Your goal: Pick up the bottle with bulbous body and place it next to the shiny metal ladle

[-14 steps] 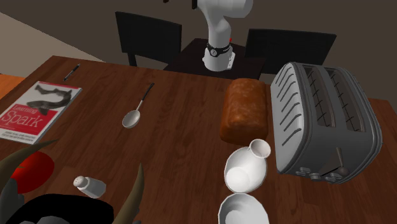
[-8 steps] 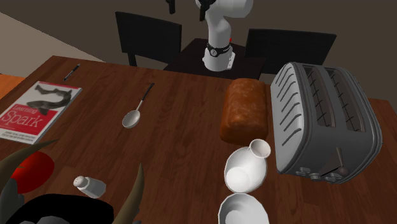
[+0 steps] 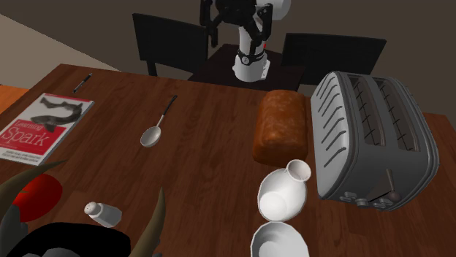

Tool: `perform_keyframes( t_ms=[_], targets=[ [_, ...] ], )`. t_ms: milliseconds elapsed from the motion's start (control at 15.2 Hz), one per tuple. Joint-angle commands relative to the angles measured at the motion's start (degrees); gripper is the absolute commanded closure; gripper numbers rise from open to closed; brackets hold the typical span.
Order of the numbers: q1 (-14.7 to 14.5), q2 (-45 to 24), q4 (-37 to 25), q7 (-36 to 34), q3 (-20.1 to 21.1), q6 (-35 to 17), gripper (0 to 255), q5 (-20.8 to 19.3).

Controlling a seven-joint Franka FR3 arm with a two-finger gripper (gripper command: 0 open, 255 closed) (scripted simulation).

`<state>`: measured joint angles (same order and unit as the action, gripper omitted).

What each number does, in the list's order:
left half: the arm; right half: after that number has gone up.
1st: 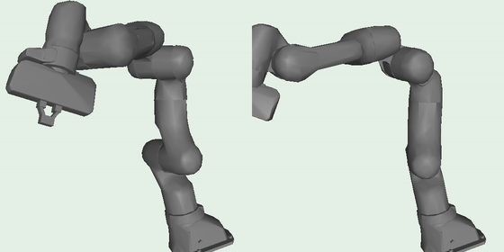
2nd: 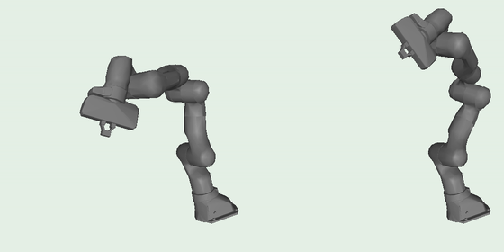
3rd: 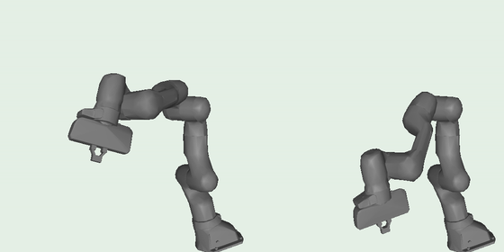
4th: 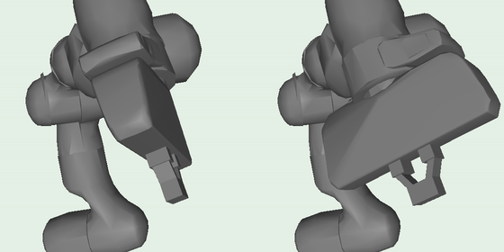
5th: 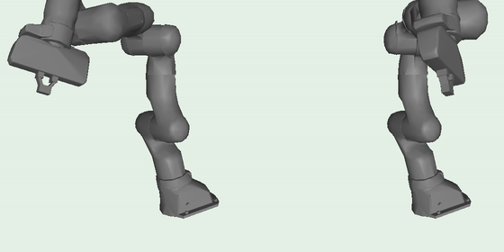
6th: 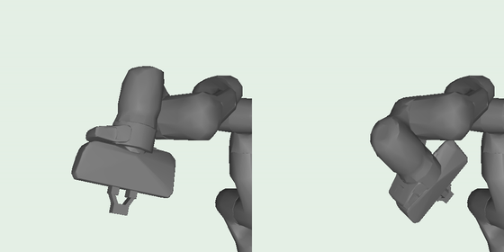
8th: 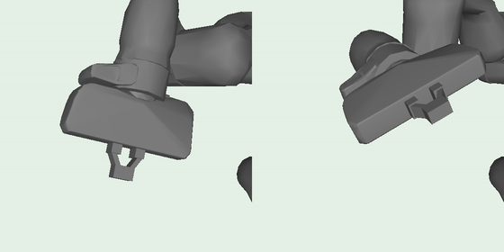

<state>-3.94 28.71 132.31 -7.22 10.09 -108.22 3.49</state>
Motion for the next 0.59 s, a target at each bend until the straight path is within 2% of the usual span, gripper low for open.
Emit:
perform_keyframes(
  t_ms=[0,528],
  targets=[
    [-0.41,-3.58,-2.26,-2.21,1.8,-1.36,0,0.25],
    [-1.63,-19.33,-13.54,-11.08,8.1,-5.58,0,-1.97]
  ],
)
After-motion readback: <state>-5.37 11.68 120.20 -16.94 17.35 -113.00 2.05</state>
